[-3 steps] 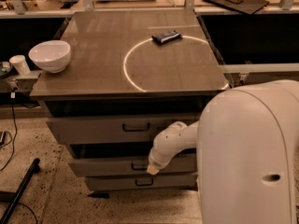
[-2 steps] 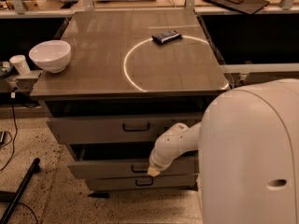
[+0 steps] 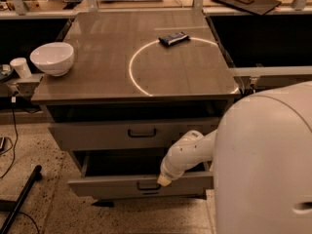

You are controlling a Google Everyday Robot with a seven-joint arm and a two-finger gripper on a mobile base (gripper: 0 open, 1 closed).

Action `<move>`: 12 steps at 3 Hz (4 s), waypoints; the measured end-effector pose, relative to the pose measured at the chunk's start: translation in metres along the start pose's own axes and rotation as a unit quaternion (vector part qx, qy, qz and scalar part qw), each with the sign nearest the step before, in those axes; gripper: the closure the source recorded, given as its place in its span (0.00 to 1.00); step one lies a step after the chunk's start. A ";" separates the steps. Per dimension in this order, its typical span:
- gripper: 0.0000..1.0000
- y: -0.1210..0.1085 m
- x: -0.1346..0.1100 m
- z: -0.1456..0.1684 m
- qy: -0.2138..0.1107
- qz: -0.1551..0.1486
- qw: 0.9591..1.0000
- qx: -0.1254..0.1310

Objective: Open middle drawer

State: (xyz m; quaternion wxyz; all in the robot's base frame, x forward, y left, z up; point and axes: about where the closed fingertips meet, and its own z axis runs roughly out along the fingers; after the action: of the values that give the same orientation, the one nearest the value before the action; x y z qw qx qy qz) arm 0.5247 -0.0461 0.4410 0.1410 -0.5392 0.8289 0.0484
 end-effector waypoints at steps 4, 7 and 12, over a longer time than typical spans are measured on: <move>0.81 -0.004 0.015 -0.012 0.006 0.014 1.000 0.022; 0.04 -0.003 0.013 -0.015 0.002 0.016 1.000 0.018; 0.65 -0.016 -0.005 -0.048 -0.015 0.008 0.999 0.044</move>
Offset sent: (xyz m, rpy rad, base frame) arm -0.0524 -0.0933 0.0178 -0.0906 -0.0423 -0.1916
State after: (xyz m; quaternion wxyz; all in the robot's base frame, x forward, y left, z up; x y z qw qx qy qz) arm 0.5324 -0.0595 0.4890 0.1762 -0.5247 0.8326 0.0213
